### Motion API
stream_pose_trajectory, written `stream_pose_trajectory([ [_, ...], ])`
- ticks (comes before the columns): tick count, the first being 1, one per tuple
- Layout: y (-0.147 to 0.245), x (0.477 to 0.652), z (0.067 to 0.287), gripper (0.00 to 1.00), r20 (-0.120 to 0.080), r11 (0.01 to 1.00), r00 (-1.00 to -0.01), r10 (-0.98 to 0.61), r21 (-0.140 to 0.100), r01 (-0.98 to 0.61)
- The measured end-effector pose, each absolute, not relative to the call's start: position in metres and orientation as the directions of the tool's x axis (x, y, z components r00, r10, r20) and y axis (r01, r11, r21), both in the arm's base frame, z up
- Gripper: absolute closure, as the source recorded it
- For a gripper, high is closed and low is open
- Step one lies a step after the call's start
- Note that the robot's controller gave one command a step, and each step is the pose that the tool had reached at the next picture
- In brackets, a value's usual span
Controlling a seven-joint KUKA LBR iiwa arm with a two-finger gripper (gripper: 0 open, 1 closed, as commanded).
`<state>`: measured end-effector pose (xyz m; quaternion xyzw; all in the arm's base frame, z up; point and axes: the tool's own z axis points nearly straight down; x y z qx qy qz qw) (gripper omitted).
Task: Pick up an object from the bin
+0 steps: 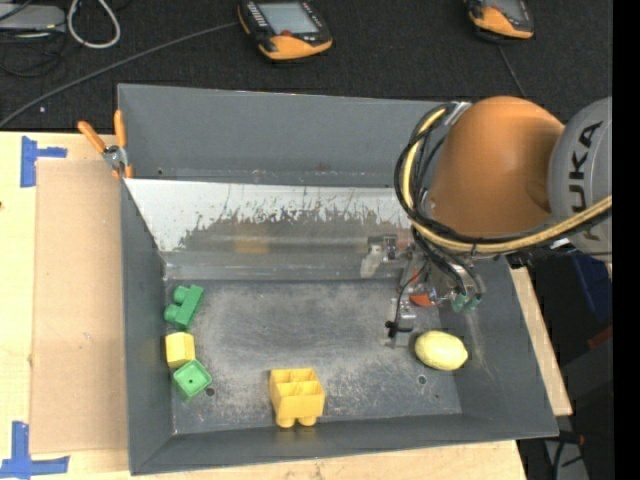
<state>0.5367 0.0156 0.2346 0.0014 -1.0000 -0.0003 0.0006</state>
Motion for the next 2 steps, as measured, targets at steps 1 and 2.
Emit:
stream_pose_trajectory([
  [1,0.103,0.494,0.184,0.00,0.002,1.000,-1.000,-0.009,0.001,-0.009],
  [2,0.037,0.495,0.172,0.00,0.002,0.996,-0.996,-0.094,-0.001,-0.094],
])
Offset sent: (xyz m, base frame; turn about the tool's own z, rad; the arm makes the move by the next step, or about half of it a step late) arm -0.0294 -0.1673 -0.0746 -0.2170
